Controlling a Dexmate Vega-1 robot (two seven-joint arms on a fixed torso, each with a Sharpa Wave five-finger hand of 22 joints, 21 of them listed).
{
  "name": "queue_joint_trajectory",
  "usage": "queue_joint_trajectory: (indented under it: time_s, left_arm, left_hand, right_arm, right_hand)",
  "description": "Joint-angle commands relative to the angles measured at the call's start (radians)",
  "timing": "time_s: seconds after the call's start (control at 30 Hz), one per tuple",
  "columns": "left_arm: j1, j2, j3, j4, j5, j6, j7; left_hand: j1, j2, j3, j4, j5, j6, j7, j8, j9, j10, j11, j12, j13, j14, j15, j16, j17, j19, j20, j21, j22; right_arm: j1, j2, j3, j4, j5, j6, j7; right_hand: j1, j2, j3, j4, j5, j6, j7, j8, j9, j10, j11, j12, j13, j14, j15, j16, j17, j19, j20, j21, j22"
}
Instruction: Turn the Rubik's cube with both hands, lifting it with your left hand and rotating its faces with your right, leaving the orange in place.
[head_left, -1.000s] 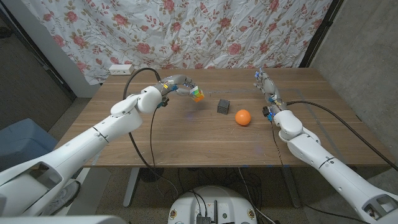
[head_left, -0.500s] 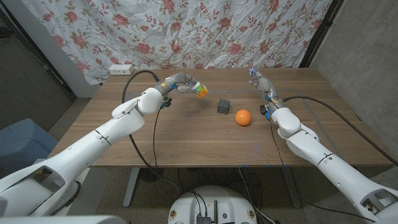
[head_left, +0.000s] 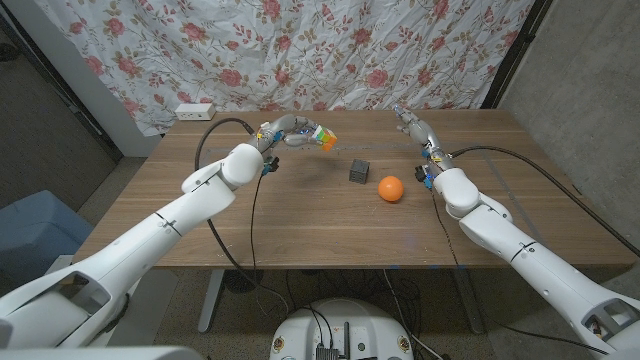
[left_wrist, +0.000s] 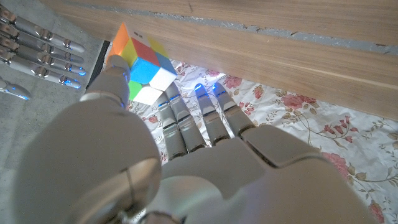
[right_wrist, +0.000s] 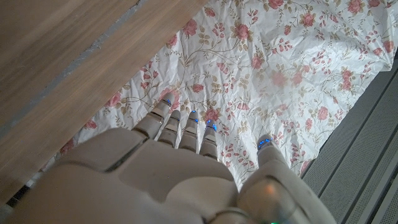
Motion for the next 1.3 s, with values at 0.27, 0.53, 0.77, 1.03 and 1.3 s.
queue_joint_trajectory:
  time_s: [0.27,0.53,0.77,1.03,1.3]
  left_arm:
    - [0.002,-0.069,0.005,0.07,-0.115,-0.082,0.089]
    - [-0.005,-0.101,0.003,0.11,-0.164,-0.119,0.101]
    - [-0.011,-0.132,0.004,0.145,-0.21,-0.152,0.105]
    - [-0.028,-0.148,0.021,0.175,-0.219,-0.18,0.103]
    - [-0.034,-0.172,0.024,0.202,-0.243,-0.209,0.109]
  left_hand:
    - [-0.013,0.002,-0.005,0.0,0.007,0.002,0.01,-0.001,0.002,0.005,0.009,-0.003,0.007,0.0,-0.125,-0.002,0.002,-0.003,0.005,-0.003,0.003]
    - [-0.016,0.005,-0.007,0.001,0.007,0.001,0.013,-0.003,0.002,0.007,0.012,-0.004,0.009,0.001,-0.124,-0.002,0.002,-0.007,0.008,-0.004,0.003]
    - [-0.018,0.008,-0.008,0.001,0.007,-0.001,0.015,-0.004,0.002,0.006,0.012,-0.006,0.011,0.001,-0.125,-0.002,0.002,-0.011,0.009,-0.004,0.003]
    - [-0.019,0.011,-0.009,0.001,0.007,-0.001,0.018,-0.006,0.003,0.01,0.017,-0.006,0.013,0.005,-0.126,-0.001,0.003,-0.014,0.01,-0.004,0.004]
    - [-0.023,0.014,-0.011,0.002,0.007,0.0,0.021,-0.007,0.003,0.013,0.02,-0.006,0.016,0.005,-0.124,-0.002,0.003,-0.017,0.009,-0.004,0.004]
  right_arm:
    - [-0.01,-0.031,-0.018,-0.131,-0.13,-0.15,-0.062]
    - [-0.006,-0.045,-0.034,-0.193,-0.196,-0.222,-0.075]
    - [0.006,-0.066,-0.067,-0.275,-0.312,-0.336,-0.091]
    - [0.031,-0.086,-0.121,-0.369,-0.446,-0.535,-0.049]
    - [0.046,-0.093,-0.147,-0.378,-0.503,-0.557,-0.036]
  right_hand:
    - [-0.006,0.009,-0.007,0.004,-0.008,-0.009,-0.018,-0.004,0.003,0.012,0.025,0.007,0.003,-0.009,0.017,0.001,0.012,-0.004,0.016,0.002,0.004]
    - [-0.019,0.015,-0.011,0.01,-0.009,-0.018,-0.038,-0.007,0.002,0.01,0.038,0.005,0.002,-0.014,0.022,0.004,0.018,-0.009,0.019,0.001,0.004]
    - [-0.022,0.017,-0.012,0.01,-0.009,-0.017,-0.043,-0.005,0.002,-0.004,0.035,-0.001,0.002,-0.019,0.023,0.003,0.02,-0.013,0.021,0.0,0.004]
    - [-0.022,0.02,-0.012,0.008,-0.009,-0.004,-0.053,0.0,0.003,-0.012,0.032,-0.002,0.002,-0.024,0.023,0.003,0.022,-0.02,0.024,-0.001,0.004]
    - [-0.026,0.023,-0.013,0.01,-0.009,0.001,-0.06,0.002,0.003,-0.014,0.033,-0.002,0.002,-0.027,0.023,0.004,0.025,-0.022,0.025,-0.001,0.004]
